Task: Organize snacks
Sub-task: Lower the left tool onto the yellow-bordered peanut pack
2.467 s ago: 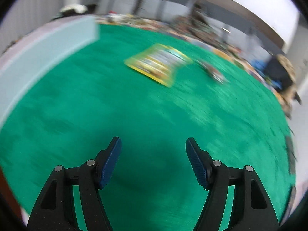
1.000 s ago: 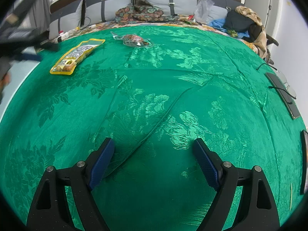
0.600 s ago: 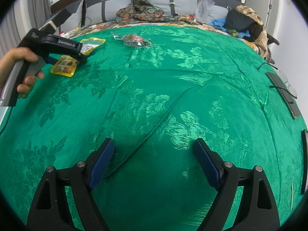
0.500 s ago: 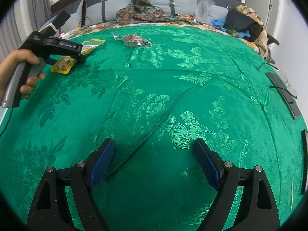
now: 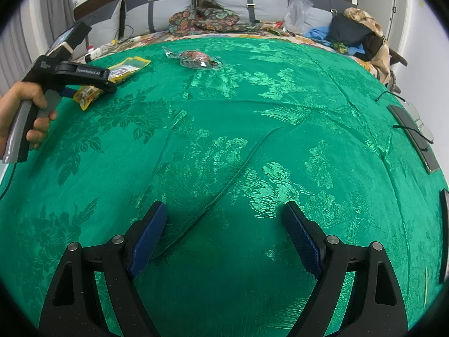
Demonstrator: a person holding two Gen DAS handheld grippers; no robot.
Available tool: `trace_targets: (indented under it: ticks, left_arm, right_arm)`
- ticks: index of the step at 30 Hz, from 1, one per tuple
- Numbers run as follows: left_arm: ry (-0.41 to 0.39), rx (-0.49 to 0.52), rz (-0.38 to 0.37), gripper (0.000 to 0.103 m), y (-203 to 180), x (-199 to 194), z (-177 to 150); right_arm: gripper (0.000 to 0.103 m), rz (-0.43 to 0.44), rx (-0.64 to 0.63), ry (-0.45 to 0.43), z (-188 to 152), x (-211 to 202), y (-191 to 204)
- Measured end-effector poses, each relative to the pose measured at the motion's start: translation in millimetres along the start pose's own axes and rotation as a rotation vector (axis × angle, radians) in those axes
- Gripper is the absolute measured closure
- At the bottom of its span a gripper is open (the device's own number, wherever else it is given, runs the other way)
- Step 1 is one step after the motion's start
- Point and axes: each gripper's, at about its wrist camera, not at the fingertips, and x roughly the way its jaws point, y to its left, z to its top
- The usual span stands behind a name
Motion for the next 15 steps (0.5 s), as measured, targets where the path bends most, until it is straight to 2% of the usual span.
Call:
trace_targets:
  ticks: [3,6,15]
  left_arm:
    - [-0.028,0.004,0.007,0.02,8.9,-9.9,-16.1]
    - [-0.041,-0.017,0.019,0.02,20.6,-21.3,-37.7]
    - [-0.045,-0.156,0.089,0.019,63.5,-74.0,-142.0]
  right_arm:
    - [0.015,0.0,0.0,0.0,0.2,0.1,0.0]
    - [0.015,0.0,0.0,0.0,0.3,0.1,0.1]
    - [0.015,0.0,0.0,0.0,0.0,0.0,0.1]
